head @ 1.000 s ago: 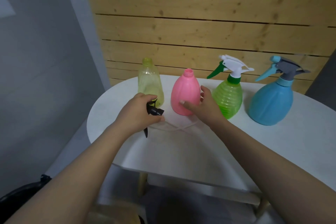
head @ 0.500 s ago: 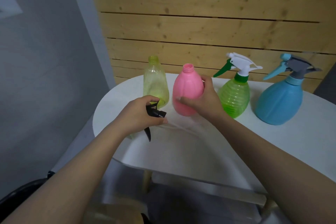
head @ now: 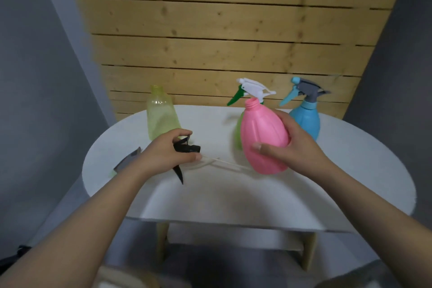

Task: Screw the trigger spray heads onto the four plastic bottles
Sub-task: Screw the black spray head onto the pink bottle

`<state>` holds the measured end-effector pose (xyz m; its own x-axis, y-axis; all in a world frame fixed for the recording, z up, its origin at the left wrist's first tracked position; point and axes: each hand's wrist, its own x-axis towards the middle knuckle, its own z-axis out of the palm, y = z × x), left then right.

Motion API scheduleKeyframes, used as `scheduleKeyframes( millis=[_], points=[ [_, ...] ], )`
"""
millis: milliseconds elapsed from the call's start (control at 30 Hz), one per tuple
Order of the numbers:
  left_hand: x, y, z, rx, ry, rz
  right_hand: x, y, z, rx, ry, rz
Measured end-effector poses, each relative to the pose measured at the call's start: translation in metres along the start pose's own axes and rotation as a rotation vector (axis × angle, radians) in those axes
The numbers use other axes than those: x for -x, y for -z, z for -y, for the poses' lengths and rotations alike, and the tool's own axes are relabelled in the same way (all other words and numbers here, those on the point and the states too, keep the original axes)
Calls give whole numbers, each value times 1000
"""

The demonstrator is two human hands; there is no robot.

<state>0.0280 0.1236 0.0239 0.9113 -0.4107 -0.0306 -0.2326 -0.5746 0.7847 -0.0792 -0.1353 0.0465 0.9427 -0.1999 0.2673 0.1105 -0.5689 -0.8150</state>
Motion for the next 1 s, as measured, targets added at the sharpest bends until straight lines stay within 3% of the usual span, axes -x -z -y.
scheduleKeyframes(
  millis=[267, 467, 1000],
  points=[
    [-11, -26, -24, 143, 29, -21, 18, 62, -36, 152, -83, 79],
    [-15, -31, -28, 171, 10, -126, 20, 75, -63, 328, -88, 154],
    [-11, -38, -36, 250, -113, -158, 17, 68, -69, 304, -10, 194]
  ],
)
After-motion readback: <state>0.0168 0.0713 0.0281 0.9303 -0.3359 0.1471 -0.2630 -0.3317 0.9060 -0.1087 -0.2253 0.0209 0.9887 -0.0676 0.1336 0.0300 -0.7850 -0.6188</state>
